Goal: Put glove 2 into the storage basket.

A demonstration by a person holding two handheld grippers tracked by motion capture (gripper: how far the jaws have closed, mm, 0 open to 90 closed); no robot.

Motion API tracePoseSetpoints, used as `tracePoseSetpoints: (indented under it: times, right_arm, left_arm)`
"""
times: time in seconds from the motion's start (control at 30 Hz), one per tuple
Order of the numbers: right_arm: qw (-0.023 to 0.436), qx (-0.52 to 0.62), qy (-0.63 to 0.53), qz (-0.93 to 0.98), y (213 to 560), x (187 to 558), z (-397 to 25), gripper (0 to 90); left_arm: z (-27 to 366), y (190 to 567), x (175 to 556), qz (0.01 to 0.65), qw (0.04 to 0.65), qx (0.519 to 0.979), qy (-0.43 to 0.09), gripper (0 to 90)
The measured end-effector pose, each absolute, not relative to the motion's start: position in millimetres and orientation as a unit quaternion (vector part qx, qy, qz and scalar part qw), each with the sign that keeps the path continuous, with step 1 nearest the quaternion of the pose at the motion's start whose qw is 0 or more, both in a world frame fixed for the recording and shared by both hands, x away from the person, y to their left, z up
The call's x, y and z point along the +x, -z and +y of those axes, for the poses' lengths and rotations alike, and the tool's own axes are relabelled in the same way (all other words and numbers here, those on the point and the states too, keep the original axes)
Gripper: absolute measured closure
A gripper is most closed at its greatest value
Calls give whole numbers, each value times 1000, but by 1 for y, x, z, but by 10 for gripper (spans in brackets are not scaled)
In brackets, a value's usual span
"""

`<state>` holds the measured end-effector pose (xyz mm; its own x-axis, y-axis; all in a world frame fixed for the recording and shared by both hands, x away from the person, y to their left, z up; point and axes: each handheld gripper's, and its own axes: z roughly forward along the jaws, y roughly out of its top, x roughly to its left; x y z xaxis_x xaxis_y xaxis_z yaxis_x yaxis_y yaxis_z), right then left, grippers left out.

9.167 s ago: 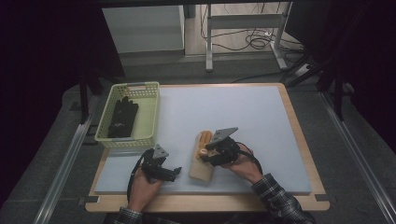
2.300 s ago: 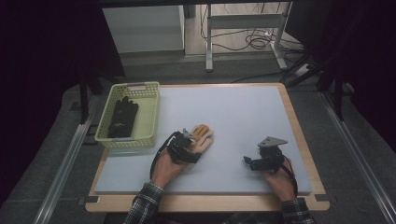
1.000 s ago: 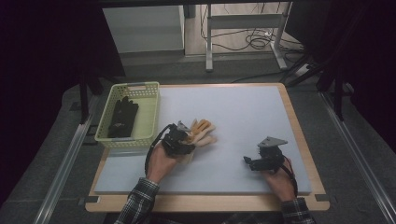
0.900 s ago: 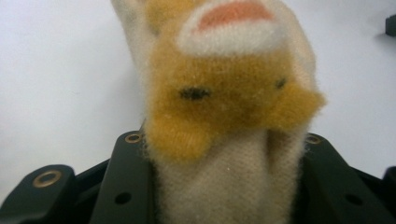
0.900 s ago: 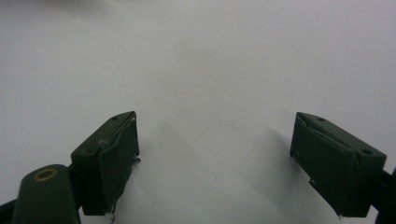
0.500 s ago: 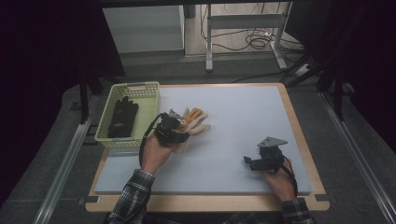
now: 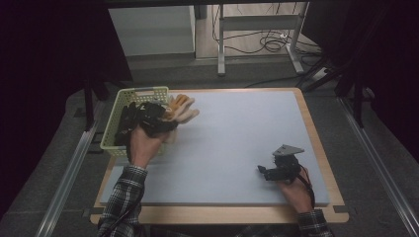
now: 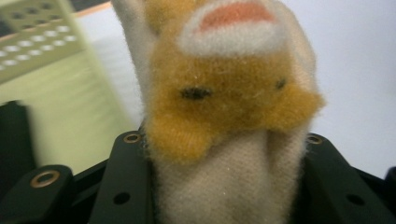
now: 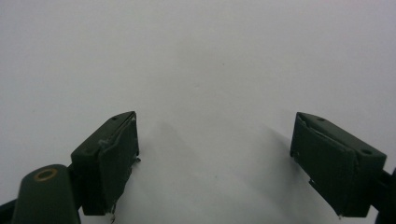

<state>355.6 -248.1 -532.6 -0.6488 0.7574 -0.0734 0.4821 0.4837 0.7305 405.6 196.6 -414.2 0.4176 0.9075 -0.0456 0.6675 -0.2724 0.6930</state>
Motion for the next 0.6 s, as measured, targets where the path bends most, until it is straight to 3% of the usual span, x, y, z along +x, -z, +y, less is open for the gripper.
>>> tracePoseSetpoints:
  times: [0.6]
  right_arm:
    - [196, 371, -349, 838, 533, 356, -248, 150]
  left_arm:
    - [276, 425, 423, 591, 314, 710, -221, 567]
